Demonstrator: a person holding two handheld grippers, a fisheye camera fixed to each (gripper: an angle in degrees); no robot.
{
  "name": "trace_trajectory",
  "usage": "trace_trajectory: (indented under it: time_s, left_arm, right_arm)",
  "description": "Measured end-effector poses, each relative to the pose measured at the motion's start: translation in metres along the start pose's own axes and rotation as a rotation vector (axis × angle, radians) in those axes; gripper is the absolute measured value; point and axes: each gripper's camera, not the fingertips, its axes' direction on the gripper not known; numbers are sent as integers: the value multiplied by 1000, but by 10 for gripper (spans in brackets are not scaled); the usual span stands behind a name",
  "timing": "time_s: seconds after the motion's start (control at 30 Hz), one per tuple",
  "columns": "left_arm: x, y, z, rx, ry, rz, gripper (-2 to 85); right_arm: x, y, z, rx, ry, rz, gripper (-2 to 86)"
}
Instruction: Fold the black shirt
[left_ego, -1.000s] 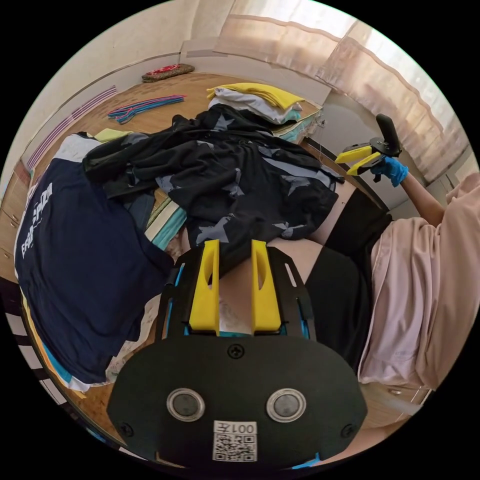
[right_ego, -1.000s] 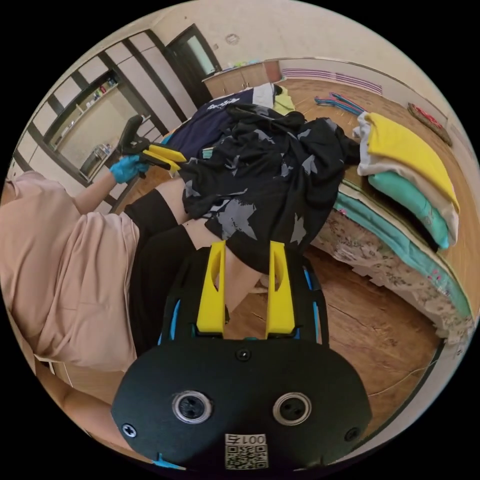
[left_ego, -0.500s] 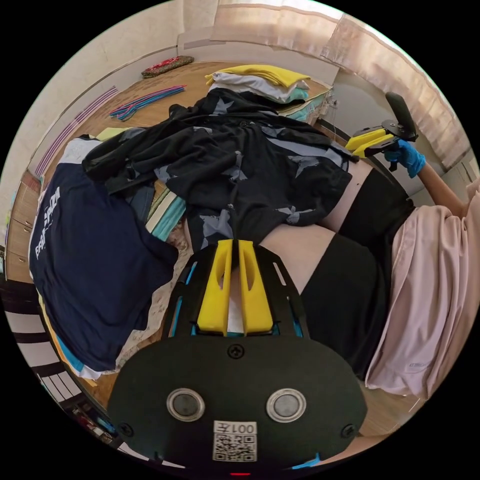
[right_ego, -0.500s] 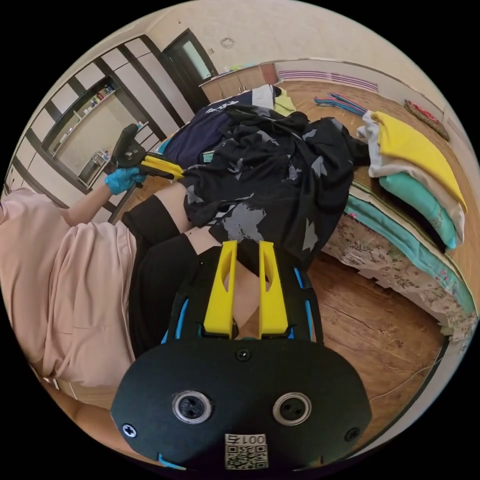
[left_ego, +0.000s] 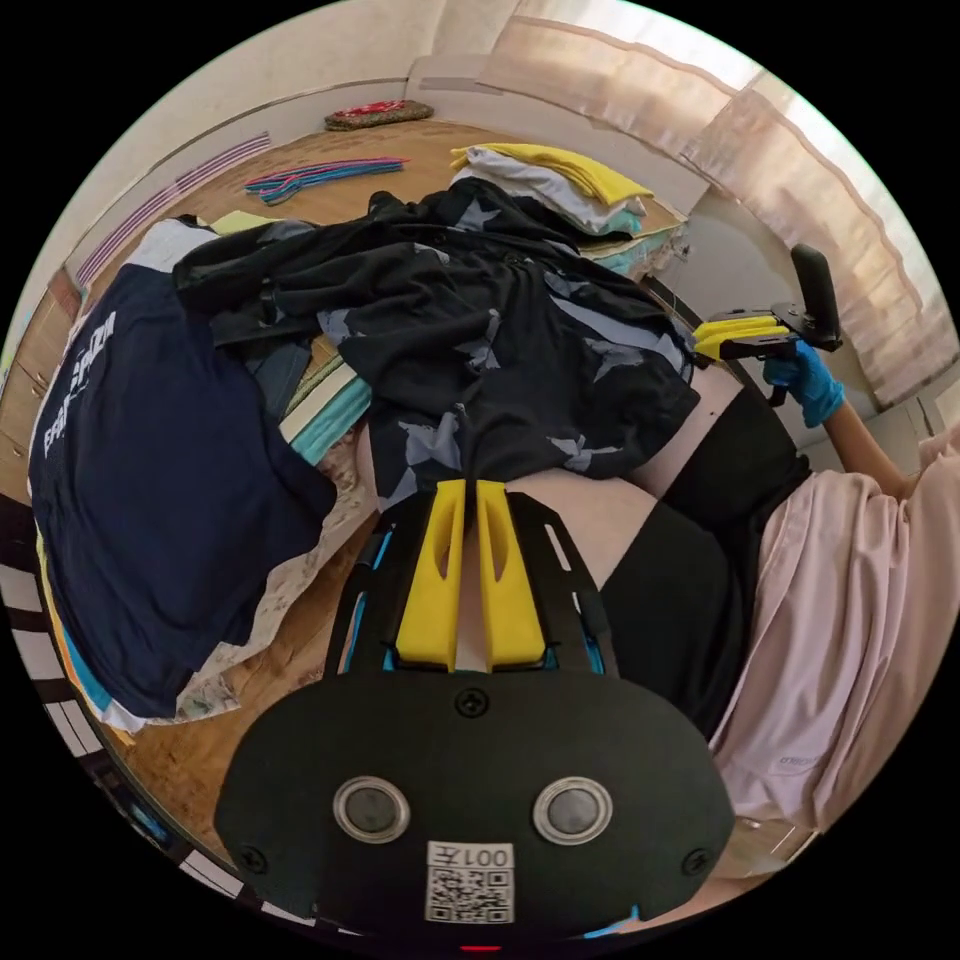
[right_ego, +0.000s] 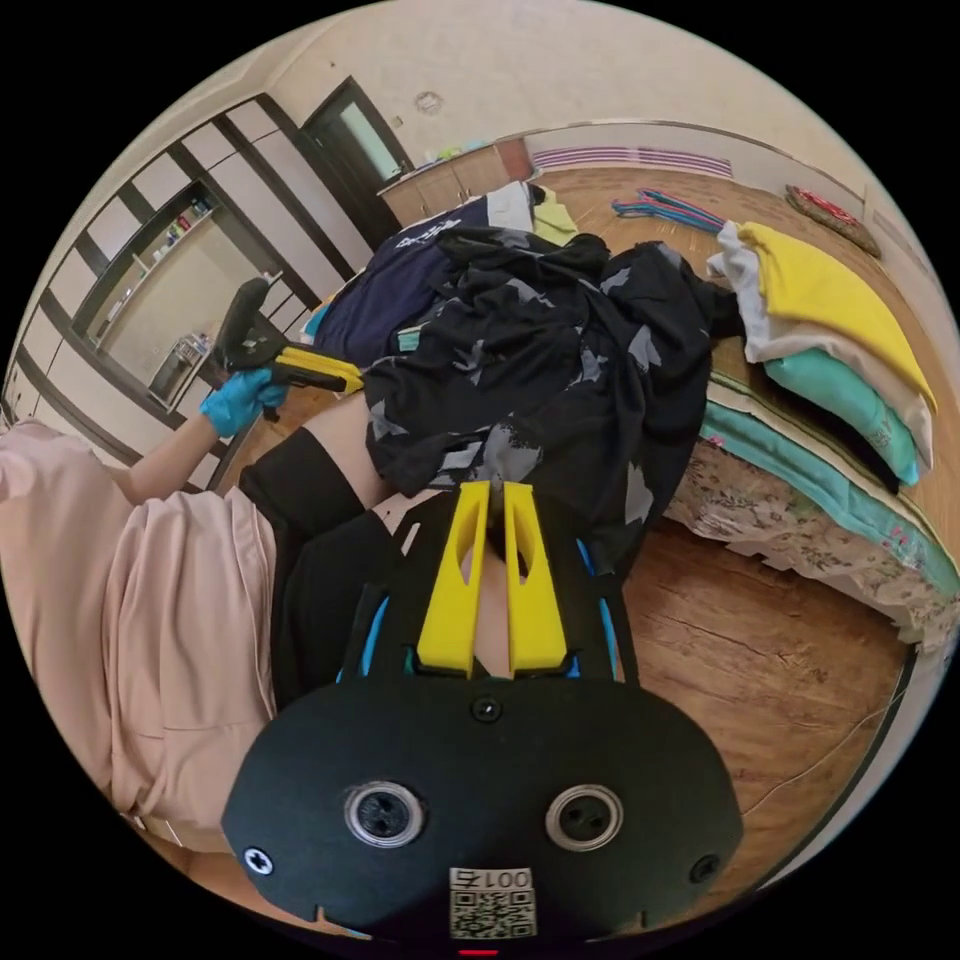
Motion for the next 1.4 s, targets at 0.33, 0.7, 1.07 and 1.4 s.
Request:
trace_trajectory:
  time_s: [0.33, 0.7, 1.07, 1.4]
  left_arm:
    - [23, 42, -98, 159, -86, -28, -12]
    - [-10, 89, -57, 6, -35, -187, -16]
    - [19, 56, -61, 96, -53, -103, -11]
    - [83, -33, -56, 187, 33, 155, -3]
  right_arm:
    - [-20, 5, -68, 167, -103, -121, 6]
    - [-62, -23, -14, 129, -136, -343, 22]
    - [-9, 31, -35, -2, 88, -167, 54]
    - [47, 116, -33, 77, -104, 143, 94]
